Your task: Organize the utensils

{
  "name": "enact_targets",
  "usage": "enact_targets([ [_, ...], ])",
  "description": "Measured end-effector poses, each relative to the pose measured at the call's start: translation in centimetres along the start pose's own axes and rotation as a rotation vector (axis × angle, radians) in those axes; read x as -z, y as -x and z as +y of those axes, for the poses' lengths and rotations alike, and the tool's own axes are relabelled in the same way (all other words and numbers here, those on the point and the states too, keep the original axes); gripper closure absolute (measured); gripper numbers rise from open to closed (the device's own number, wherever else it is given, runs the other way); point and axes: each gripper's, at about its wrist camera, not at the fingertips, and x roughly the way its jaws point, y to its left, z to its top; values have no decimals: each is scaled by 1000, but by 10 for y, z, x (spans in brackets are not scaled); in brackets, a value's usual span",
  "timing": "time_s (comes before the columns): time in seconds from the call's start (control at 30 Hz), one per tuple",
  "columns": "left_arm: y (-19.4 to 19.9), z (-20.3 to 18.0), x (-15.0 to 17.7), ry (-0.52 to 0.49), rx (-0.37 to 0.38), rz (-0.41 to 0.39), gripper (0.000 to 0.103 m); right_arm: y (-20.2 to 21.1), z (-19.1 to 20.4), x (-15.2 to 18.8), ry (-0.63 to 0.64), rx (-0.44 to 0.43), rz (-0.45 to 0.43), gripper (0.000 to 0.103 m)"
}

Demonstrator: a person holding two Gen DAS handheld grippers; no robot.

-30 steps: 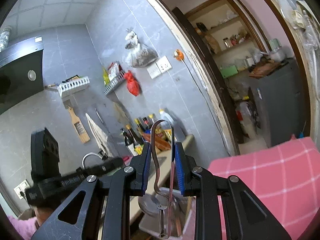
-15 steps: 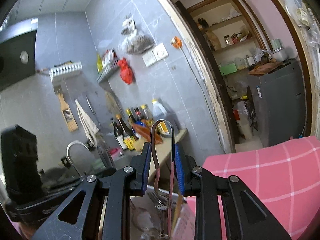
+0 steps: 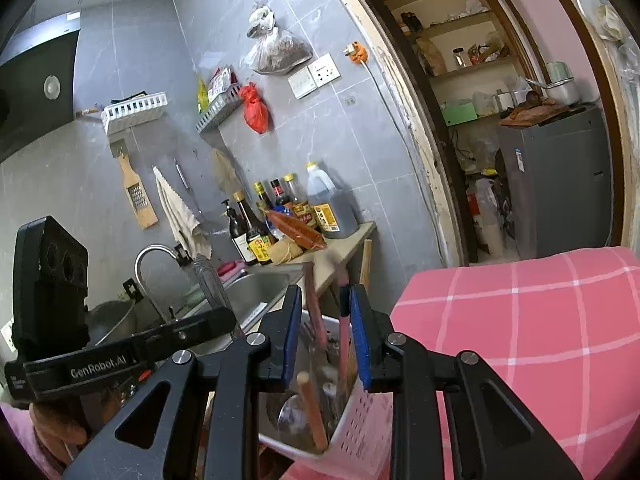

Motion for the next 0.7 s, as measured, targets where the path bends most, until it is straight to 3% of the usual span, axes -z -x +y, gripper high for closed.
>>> enact_targets([
  [0.07,3,0,1,3,5,0,99,6,-1,-1,-6,8,-3,78],
  [0.17,8,-1,1,14,10,-10,93,18,-1,-7,-10,25,-14,66],
  [0.3,20,-6,1,30,9,-44,69,42,0,-14,0,63,-35,62],
  [0.47,37,-25,4,37,4,-76,63,88,-2,-21,21,150,-62,44],
  [0.53,47,-37,8,22,-4,-96,47,112,-3,-22,31,188,-74,31],
  [0.7,77,-69,25,-6,-34,-140,16,169,-5,-20,64,277,-76,16],
])
